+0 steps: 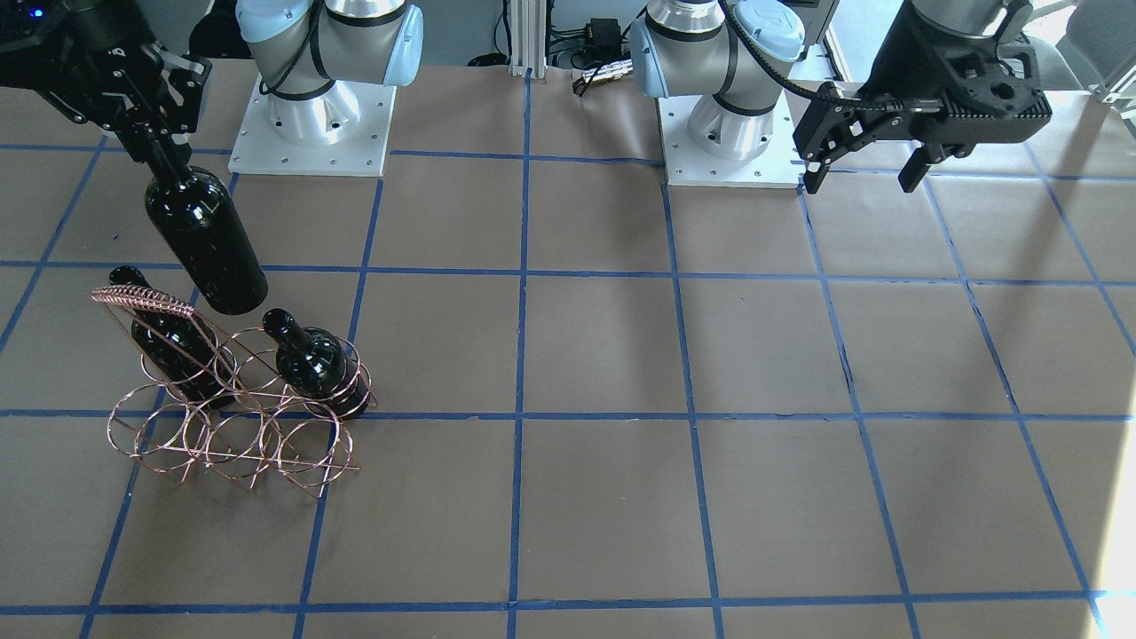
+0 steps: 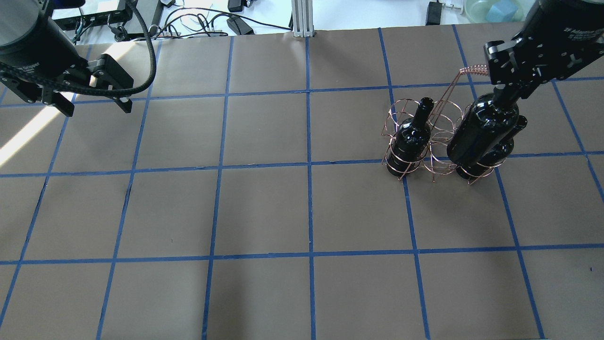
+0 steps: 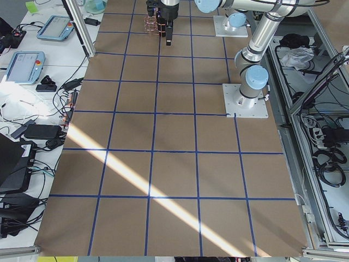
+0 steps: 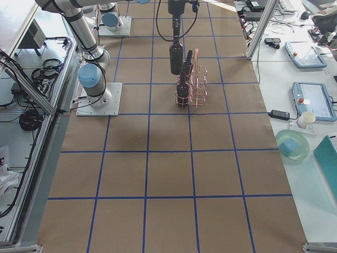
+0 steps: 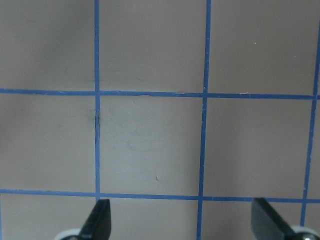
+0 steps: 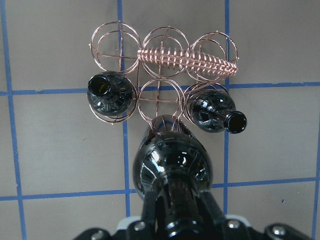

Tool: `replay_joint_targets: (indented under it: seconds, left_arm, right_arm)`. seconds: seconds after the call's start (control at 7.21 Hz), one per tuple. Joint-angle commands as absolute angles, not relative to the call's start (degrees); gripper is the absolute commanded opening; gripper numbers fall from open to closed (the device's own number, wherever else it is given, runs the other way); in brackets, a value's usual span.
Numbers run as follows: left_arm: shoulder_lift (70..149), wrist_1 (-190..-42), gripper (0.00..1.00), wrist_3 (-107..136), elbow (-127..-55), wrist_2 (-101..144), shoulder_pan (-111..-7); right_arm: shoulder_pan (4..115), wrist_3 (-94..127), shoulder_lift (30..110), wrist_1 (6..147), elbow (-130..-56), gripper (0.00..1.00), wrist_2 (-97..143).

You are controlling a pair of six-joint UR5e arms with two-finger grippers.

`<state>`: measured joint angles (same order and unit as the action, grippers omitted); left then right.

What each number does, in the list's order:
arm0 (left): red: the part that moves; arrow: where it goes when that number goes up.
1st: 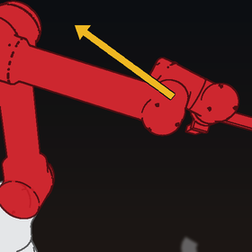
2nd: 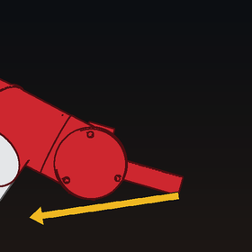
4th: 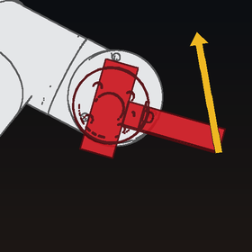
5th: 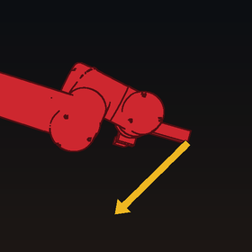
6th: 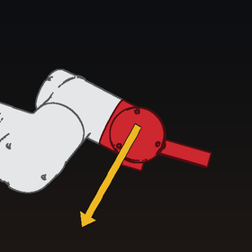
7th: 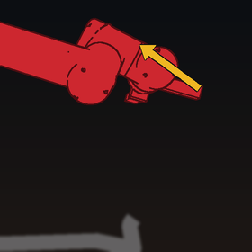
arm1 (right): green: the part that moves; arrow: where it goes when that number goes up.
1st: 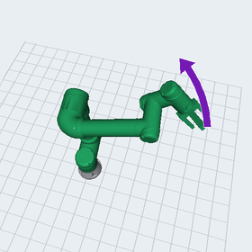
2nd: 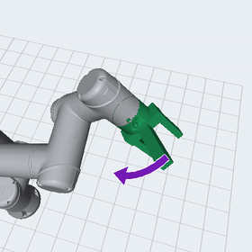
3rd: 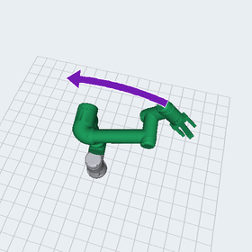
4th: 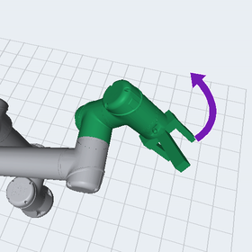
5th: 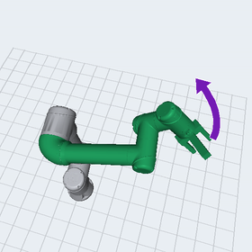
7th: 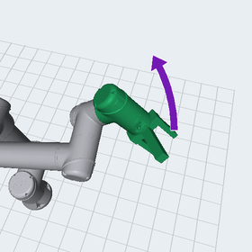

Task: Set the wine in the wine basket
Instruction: 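Lower the bottle into the empty rack slot beside the other bottles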

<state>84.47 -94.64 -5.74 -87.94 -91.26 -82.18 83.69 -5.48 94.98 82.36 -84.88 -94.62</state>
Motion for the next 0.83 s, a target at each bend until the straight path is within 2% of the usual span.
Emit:
replay_joint_targets:
  seconds: [0.0,0.69]
  left_arm:
    - [84.6,-94.6,1.00,-5.7,-88.0,-91.1,-82.2]
    - [85.2,-94.7,1.00,-0.4,-87.5,-91.8,-82.4]
  right_arm:
    - [83.4,-6.8,92.5,85.2,-84.9,0.00,-94.7]
    - [83.3,-8.3,86.6,91.0,-84.9,0.00,-92.4]
